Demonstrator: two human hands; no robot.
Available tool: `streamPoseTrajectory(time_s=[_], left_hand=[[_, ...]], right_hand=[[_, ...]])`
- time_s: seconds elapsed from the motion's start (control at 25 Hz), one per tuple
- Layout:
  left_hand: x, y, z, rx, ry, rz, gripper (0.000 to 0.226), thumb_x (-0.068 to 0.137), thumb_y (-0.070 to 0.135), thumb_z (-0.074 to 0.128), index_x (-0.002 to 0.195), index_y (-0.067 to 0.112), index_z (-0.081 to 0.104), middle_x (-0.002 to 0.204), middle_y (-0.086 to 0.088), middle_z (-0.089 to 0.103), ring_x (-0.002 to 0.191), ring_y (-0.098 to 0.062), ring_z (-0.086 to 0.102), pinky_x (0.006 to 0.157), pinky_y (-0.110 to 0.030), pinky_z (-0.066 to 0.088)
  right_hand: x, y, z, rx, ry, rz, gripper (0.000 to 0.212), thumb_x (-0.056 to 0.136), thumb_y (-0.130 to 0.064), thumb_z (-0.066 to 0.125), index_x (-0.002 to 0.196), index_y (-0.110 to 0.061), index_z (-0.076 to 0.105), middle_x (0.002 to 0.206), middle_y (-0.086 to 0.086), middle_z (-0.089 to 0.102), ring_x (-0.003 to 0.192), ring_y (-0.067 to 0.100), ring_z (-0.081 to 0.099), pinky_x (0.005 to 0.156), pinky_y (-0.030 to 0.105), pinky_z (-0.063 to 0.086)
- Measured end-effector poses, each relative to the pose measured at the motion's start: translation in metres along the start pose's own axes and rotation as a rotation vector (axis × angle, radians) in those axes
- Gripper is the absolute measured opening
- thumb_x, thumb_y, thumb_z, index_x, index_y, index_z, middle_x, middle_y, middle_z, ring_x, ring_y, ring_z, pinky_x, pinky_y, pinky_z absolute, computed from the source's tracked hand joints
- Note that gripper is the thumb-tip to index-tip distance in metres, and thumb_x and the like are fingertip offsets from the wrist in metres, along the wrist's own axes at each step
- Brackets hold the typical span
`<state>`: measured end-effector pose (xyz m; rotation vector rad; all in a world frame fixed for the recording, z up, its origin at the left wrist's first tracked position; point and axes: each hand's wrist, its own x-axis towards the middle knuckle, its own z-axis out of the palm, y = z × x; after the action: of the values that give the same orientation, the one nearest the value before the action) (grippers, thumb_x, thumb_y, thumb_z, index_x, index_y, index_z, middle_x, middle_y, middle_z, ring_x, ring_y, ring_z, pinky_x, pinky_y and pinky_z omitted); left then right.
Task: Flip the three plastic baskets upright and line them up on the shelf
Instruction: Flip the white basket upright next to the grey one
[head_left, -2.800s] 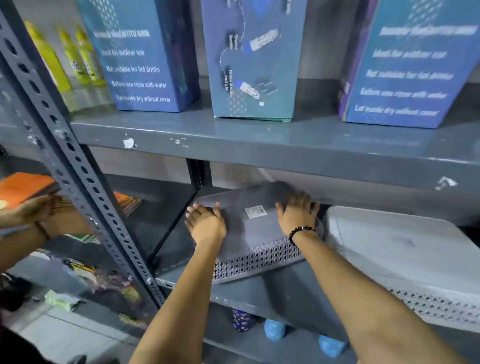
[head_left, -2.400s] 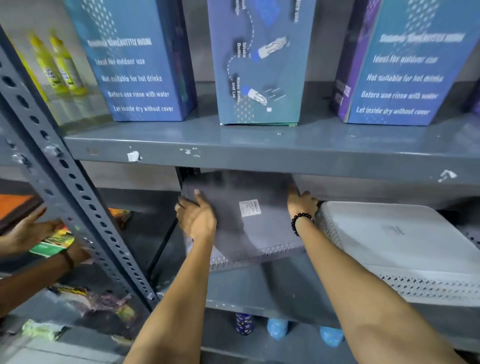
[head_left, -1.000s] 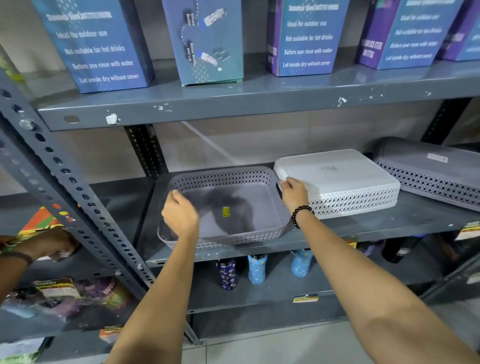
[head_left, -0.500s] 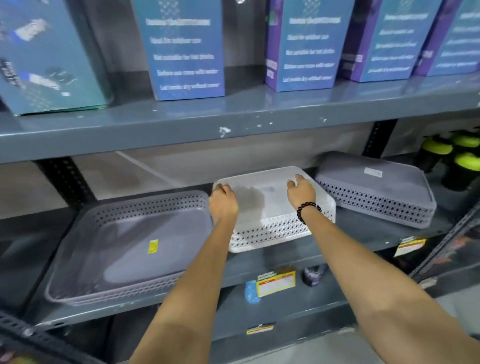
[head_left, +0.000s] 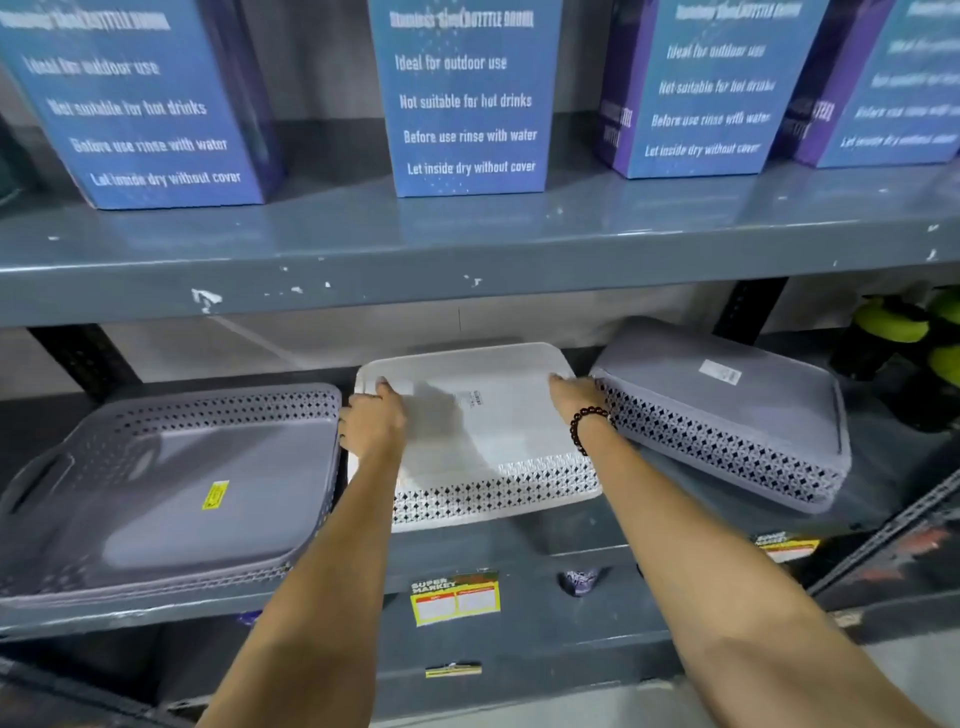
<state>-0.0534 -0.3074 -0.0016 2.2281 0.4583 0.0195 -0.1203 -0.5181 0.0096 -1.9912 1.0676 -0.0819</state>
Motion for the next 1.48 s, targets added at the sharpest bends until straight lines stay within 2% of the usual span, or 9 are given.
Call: streamPoseTrajectory(time_s=[0.2, 0.32, 0.48, 0.6, 0.76, 0.88, 1.08, 1.32, 1.48], left_hand=[[-0.031, 0.012, -0.030, -0.549, 0.249, 0.158, 0.044, 0.100, 0.029, 0.034, 0.126, -0.003, 0.052, 0.128, -0.022, 0.049, 0.119, -0.031, 0.049, 0.100, -0.037, 0.036], [-0.051, 0.003, -0.053, -0.860, 0.248, 0.089, 0.039, 0.100, 0.032, 0.036, 0.077, 0.014, 0.063, 0.089, -0.011, 0.059, 0.092, -0.028, 0.053, 0.085, -0.037, 0.041], [-0.064, -0.016, -0.068, -0.850, 0.114, -0.220, 0.045, 0.096, 0.047, 0.040, 0.071, 0.010, 0.049, 0.079, -0.004, 0.051, 0.087, -0.023, 0.047, 0.078, -0.033, 0.039], [-0.070, -0.025, -0.069, -0.772, 0.085, -0.282, 0.040, 0.095, 0.037, 0.046, 0.065, 0.010, 0.045, 0.074, -0.004, 0.048, 0.086, -0.023, 0.046, 0.075, -0.033, 0.037], [-0.075, -0.038, -0.068, -0.621, 0.130, -0.272, 0.031, 0.087, 0.012, 0.047, 0.059, 0.002, 0.053, 0.061, -0.006, 0.047, 0.075, -0.024, 0.045, 0.067, -0.041, 0.043], [-0.080, -0.046, -0.064, -0.515, 0.167, -0.223, 0.028, 0.085, 0.003, 0.044, 0.062, -0.002, 0.061, 0.060, -0.009, 0.051, 0.070, -0.025, 0.048, 0.063, -0.040, 0.046], [-0.089, -0.057, -0.059, -0.392, 0.166, -0.208, 0.030, 0.089, -0.002, 0.044, 0.101, -0.005, 0.071, 0.098, -0.025, 0.071, 0.084, -0.037, 0.066, 0.070, -0.037, 0.052], [-0.091, -0.067, -0.058, -0.344, 0.181, -0.211, 0.035, 0.089, -0.006, 0.042, 0.108, 0.002, 0.071, 0.105, -0.027, 0.070, 0.095, -0.042, 0.067, 0.079, -0.043, 0.057], [-0.103, -0.060, -0.059, -0.237, 0.206, -0.087, 0.035, 0.091, -0.005, 0.042, 0.113, 0.002, 0.068, 0.106, -0.028, 0.069, 0.097, -0.041, 0.066, 0.070, -0.038, 0.050]], right_hand=[[-0.014, 0.001, -0.021, 0.804, 0.163, -0.016, 0.053, 0.092, -0.040, 0.048, 0.126, 0.001, 0.053, 0.123, 0.018, 0.058, 0.119, 0.032, 0.054, 0.102, 0.038, 0.042], [-0.019, 0.021, -0.034, 1.183, 0.146, 0.039, 0.054, 0.083, -0.053, 0.051, 0.113, -0.010, 0.061, 0.101, 0.005, 0.060, 0.102, 0.026, 0.061, 0.100, 0.045, 0.046], [-0.022, 0.056, -0.036, 1.159, -0.099, 0.081, 0.070, 0.068, -0.069, 0.055, 0.112, -0.016, 0.061, 0.120, 0.008, 0.064, 0.103, 0.025, 0.060, 0.098, 0.048, 0.048], [-0.015, 0.066, -0.031, 1.116, -0.154, 0.115, 0.042, 0.085, -0.051, 0.051, 0.102, -0.015, 0.061, 0.097, 0.013, 0.071, 0.085, 0.029, 0.059, 0.072, 0.038, 0.057], [-0.008, 0.070, -0.029, 0.800, -0.068, 0.138, 0.043, 0.081, -0.033, 0.059, 0.115, -0.007, 0.060, 0.128, 0.020, 0.061, 0.104, 0.026, 0.060, 0.094, 0.038, 0.050], [-0.025, 0.071, -0.031, 0.654, -0.023, 0.090, 0.037, 0.094, -0.008, 0.045, 0.130, 0.001, 0.051, 0.133, 0.021, 0.055, 0.118, 0.029, 0.057, 0.083, 0.025, 0.049], [-0.024, 0.093, -0.025, 0.549, 0.021, 0.074, 0.029, 0.092, -0.001, 0.043, 0.073, -0.007, 0.063, 0.068, 0.004, 0.053, 0.055, 0.014, 0.044, 0.050, 0.022, 0.036], [-0.035, 0.096, -0.030, 0.471, -0.055, 0.006, 0.034, 0.092, -0.002, 0.043, 0.118, -0.004, 0.064, 0.093, 0.008, 0.060, 0.085, 0.022, 0.054, 0.061, 0.023, 0.043], [-0.041, 0.092, -0.033, 0.417, -0.012, -0.001, 0.026, 0.091, -0.011, 0.049, 0.072, -0.001, 0.064, 0.074, 0.012, 0.055, 0.079, 0.022, 0.050, 0.068, 0.026, 0.038]])
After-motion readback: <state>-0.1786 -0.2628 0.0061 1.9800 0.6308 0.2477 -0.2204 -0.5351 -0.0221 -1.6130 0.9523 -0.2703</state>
